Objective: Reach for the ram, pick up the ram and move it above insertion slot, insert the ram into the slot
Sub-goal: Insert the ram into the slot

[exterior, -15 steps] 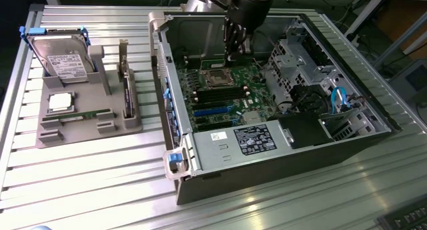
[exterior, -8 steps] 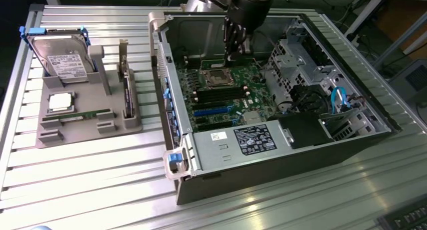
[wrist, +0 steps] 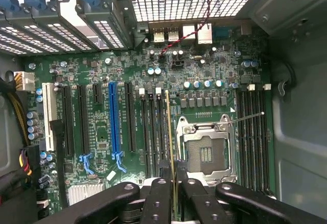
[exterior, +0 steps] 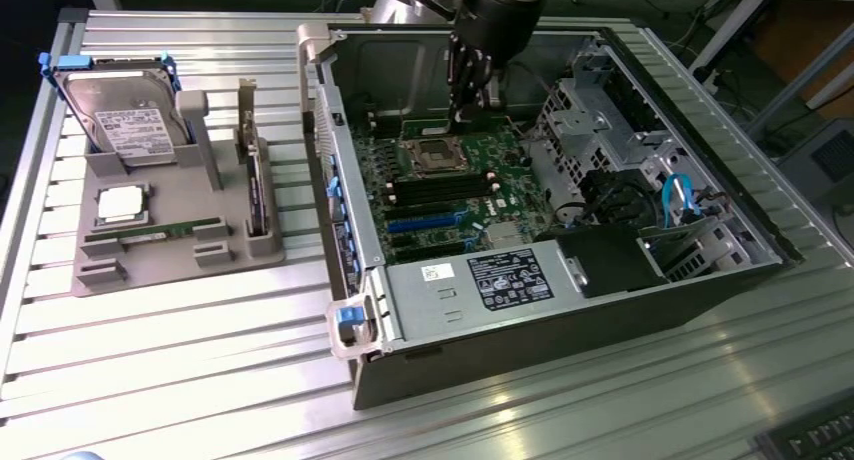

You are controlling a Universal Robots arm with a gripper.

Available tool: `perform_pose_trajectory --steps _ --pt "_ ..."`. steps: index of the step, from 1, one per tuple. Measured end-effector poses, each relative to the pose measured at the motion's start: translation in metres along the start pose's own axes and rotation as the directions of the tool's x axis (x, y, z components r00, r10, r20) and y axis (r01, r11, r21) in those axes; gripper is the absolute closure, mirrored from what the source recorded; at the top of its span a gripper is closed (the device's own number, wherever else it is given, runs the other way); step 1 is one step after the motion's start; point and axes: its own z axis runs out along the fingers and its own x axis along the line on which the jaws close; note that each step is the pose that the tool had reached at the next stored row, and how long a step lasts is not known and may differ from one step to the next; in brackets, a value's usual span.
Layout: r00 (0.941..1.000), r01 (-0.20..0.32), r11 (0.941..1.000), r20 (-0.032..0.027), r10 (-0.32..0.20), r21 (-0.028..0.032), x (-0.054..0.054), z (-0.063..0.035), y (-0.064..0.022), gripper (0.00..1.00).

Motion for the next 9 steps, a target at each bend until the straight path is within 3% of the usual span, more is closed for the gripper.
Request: perform_pose_trajectory --steps 6,9 --pt "1.0 0.0 1.0 0.0001 0.0 0.0008 0.0021 0.0012 -0.0007 0.86" --pt "1.0 0.0 1.0 0.0004 0.0 0.0062 0.0029 0.0017 -0.001 0.86"
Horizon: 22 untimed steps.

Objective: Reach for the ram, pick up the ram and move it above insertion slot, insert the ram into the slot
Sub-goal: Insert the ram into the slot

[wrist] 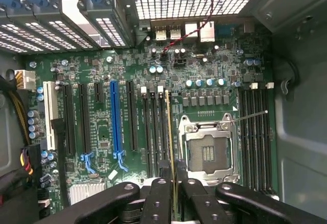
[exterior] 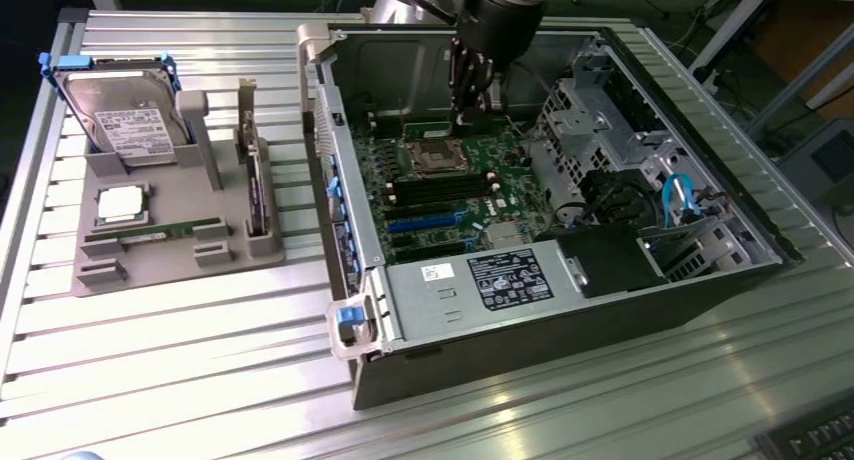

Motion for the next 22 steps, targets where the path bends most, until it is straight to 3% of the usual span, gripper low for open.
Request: perform_pose_trajectory --steps 4,22 --pt "1.0 0.0 0.9999 0.0009 0.0 0.011 0.002 0.0018 -0.0004 0.86" --pt "1.0 0.0 0.9999 0.0007 0.0 0.0112 0.011 0.0074 -0.0012 0.86"
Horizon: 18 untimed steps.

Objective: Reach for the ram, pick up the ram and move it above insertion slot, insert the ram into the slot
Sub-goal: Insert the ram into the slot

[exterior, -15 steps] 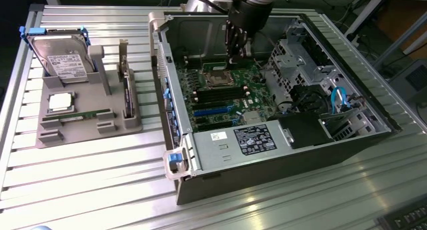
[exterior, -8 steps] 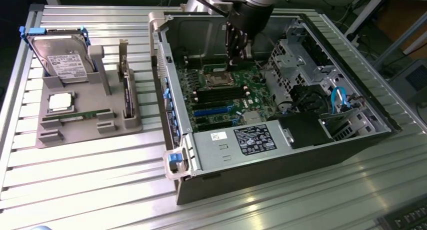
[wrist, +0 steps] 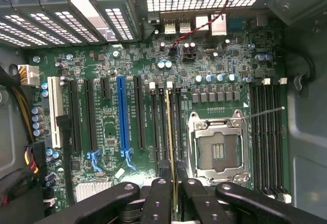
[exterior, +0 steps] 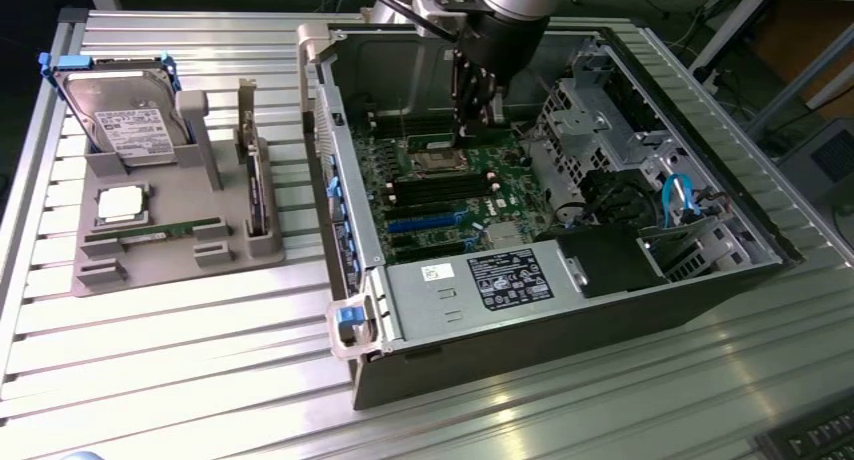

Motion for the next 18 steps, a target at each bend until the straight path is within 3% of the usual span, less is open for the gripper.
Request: perform_pose_trajectory --steps 4,9,10,18 --pt "1.0 0.0 1.0 0.0 0.0 0.0 0.0 0.0007 -0.0001 0.86" --pt "1.0 0.0 1.0 0.0002 0.0 0.003 0.0 0.0087 -0.0005 0.86" --pt "1.0 0.0 1.0 0.0003 0.0 0.0077 0.0 0.0259 -0.0011 0.86" --pt "1.0 0.0 1.0 0.0008 0.0 0.0078 0.001 0.0262 -0.0006 0.86"
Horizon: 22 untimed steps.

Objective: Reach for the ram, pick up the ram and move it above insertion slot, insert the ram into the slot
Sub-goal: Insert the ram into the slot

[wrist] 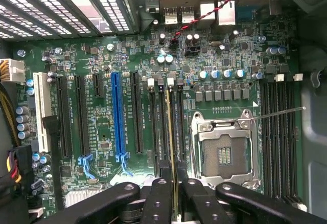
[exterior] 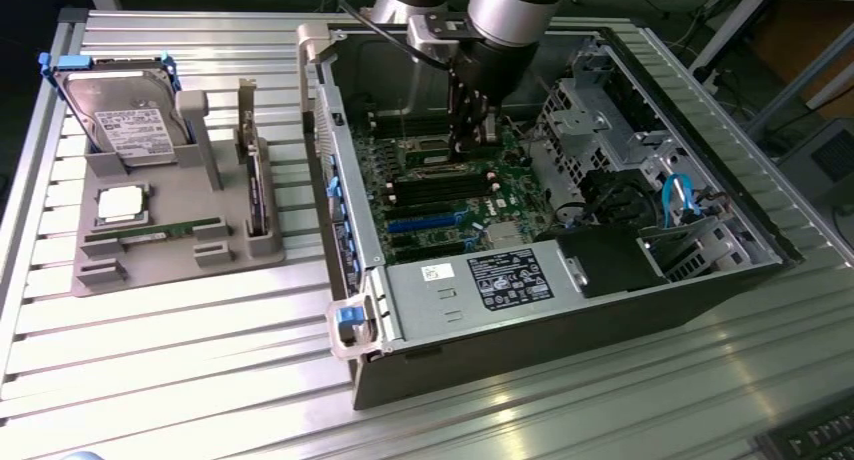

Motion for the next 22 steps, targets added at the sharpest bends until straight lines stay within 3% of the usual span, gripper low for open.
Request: perform_pose_trajectory --steps 22 --pt "1.0 0.0 1.0 -0.0007 0.0 0.0013 0.001 0.0174 0.002 0.86"
